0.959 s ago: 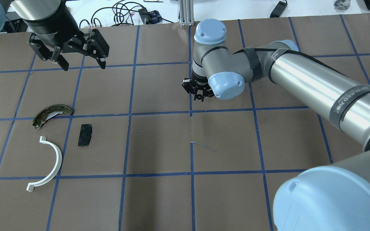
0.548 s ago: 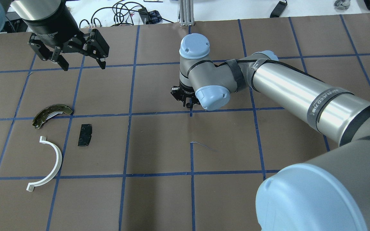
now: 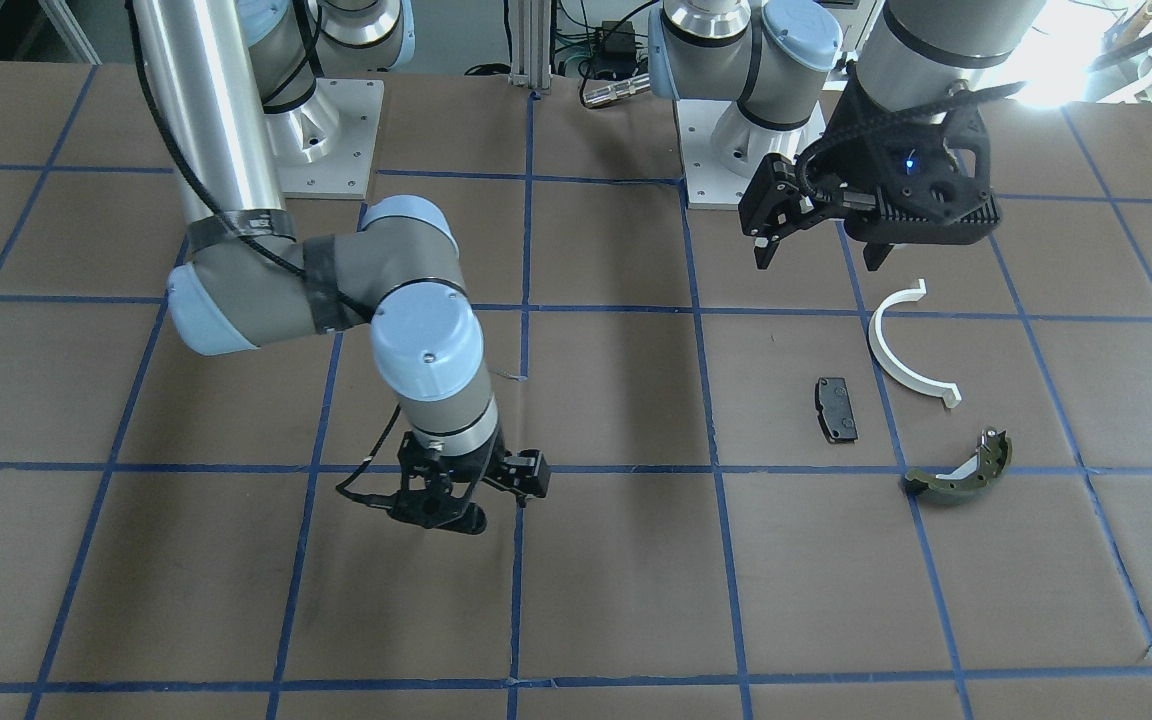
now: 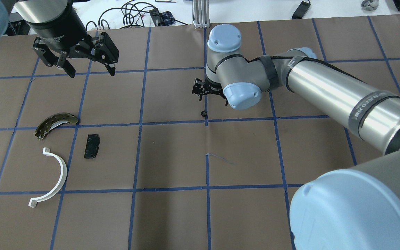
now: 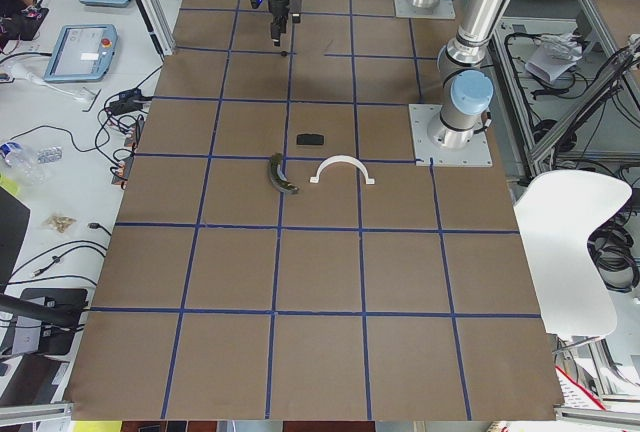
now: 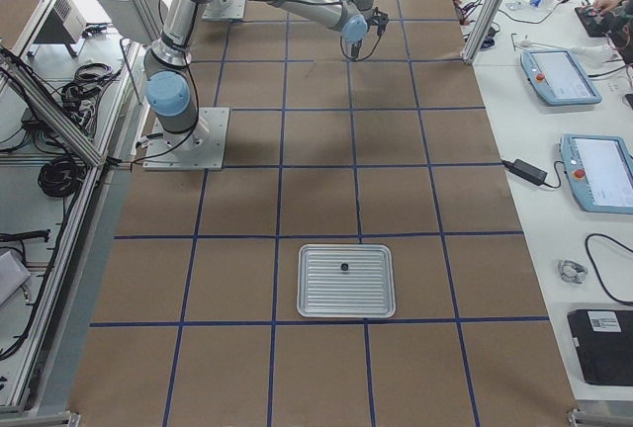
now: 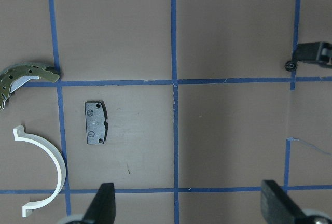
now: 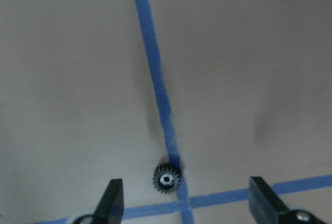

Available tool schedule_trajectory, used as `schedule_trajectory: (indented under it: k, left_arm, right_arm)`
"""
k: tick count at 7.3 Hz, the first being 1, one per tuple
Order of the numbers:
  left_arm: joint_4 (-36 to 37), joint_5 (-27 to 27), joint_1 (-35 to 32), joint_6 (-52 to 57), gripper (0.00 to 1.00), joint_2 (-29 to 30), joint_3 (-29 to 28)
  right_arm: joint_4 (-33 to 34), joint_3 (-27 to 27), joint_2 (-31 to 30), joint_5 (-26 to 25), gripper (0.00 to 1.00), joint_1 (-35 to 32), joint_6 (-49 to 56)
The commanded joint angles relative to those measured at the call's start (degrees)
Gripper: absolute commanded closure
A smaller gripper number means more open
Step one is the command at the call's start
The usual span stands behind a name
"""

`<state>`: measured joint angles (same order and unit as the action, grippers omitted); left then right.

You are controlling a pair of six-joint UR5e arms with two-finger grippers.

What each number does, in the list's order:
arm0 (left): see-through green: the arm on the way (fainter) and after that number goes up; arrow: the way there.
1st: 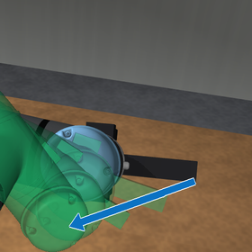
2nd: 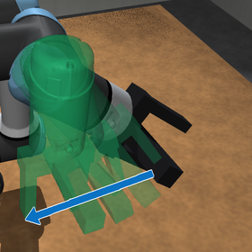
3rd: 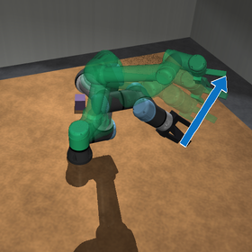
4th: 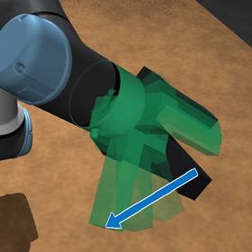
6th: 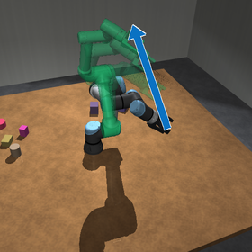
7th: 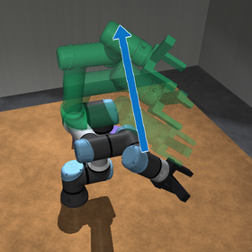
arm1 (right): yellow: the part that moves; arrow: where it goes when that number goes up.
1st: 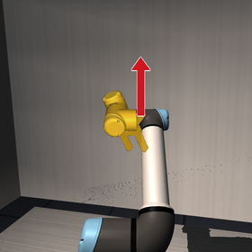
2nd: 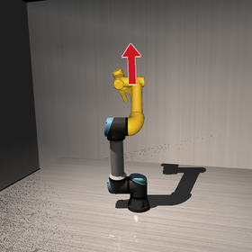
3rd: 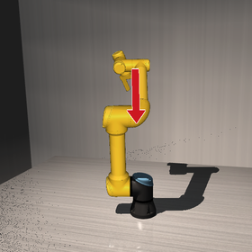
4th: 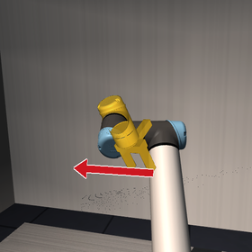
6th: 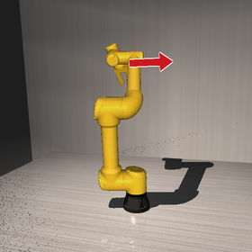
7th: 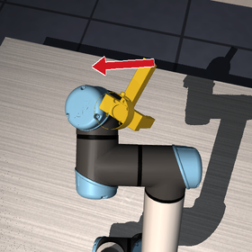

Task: Place bearing gear from tray to pile

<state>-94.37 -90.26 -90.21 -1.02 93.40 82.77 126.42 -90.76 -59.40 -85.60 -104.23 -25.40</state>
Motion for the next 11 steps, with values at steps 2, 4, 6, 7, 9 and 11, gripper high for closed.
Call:
schedule_trajectory:
  k: [2,4,6,7,9,11]
  left_arm:
    - [8.28,3.84,-1.71,-6.62,0.0,8.43,1.07]
    - [18.11,3.96,-8.72,-11.86,0.0,15.55,1.34]
    - [23.85,3.78,-13.91,-18.64,0.0,22.15,1.34]
    - [27.44,3.52,-16.29,-19.62,0.0,24.7,1.42]
    - [32.55,3.34,-18.07,-19.02,0.0,28.76,3.26]
    - [40.19,3.34,-18.86,-19.63,0.0,31.39,7.12]
  right_arm:
    - [-9.49,-0.38,-6.15,0.34,0.0,17.07,23.14]
    - [-13.65,-0.47,-7.3,-0.36,0.0,30.43,38.24]
    - [-13.13,-0.12,-7.48,-4.22,0.0,41.94,50.99]
    - [-12.43,0.15,-7.05,-4.4,0.0,47.74,56.63]
    - [-11.47,0.5,-5.73,-6.32,0.0,55.24,66.5]
    - [-8.23,0.06,-5.2,-8.45,0.0,60.79,71.27]
